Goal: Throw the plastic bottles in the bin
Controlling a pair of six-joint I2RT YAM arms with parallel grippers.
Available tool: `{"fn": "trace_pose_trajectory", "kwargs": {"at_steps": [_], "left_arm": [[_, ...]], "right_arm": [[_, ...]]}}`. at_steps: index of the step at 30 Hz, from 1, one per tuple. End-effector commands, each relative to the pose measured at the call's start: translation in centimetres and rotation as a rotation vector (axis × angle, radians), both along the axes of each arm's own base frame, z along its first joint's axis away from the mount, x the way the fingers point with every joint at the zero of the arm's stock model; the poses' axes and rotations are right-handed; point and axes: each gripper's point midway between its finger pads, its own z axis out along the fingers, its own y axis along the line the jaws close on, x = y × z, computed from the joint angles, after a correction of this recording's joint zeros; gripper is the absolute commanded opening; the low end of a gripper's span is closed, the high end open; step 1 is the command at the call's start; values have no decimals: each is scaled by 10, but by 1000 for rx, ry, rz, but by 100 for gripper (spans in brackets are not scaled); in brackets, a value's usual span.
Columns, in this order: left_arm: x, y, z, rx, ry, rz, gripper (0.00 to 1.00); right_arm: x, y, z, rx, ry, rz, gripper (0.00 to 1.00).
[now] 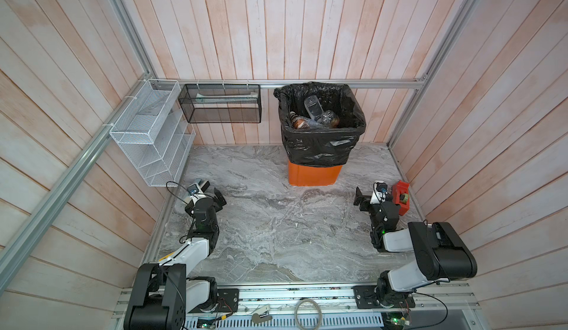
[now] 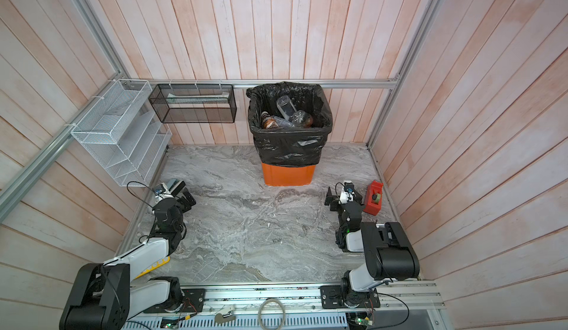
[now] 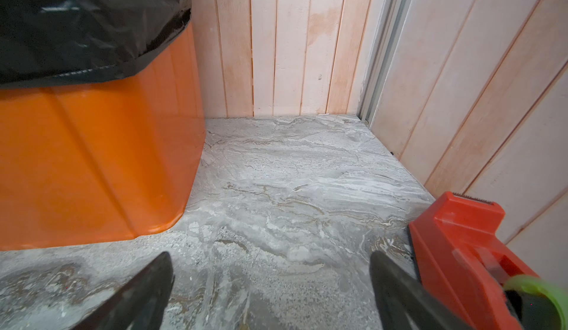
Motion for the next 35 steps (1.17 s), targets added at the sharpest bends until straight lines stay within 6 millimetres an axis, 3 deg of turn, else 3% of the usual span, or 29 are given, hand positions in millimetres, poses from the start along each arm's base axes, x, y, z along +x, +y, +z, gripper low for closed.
{"fn": "trace_pose_trajectory", "kwargs": {"at_steps": [1, 4, 9, 12, 35], "left_arm": [[5, 0, 16, 108, -111, -34, 100], [14, -8, 20, 120, -150, -98, 100], [25, -33, 0, 159, -140, -260, 100], [28, -37, -4, 159, -118, -287, 100], [34, -38, -6, 156, -100, -298, 99]], "right_arm": [[0, 1, 3, 6, -18, 12, 100], [0, 1, 3, 5, -18, 12, 100], [0, 1, 3, 5, -18, 11, 100], [0, 1, 3, 5, -18, 11, 100], [0, 1, 3, 4, -16, 12, 100]]}}
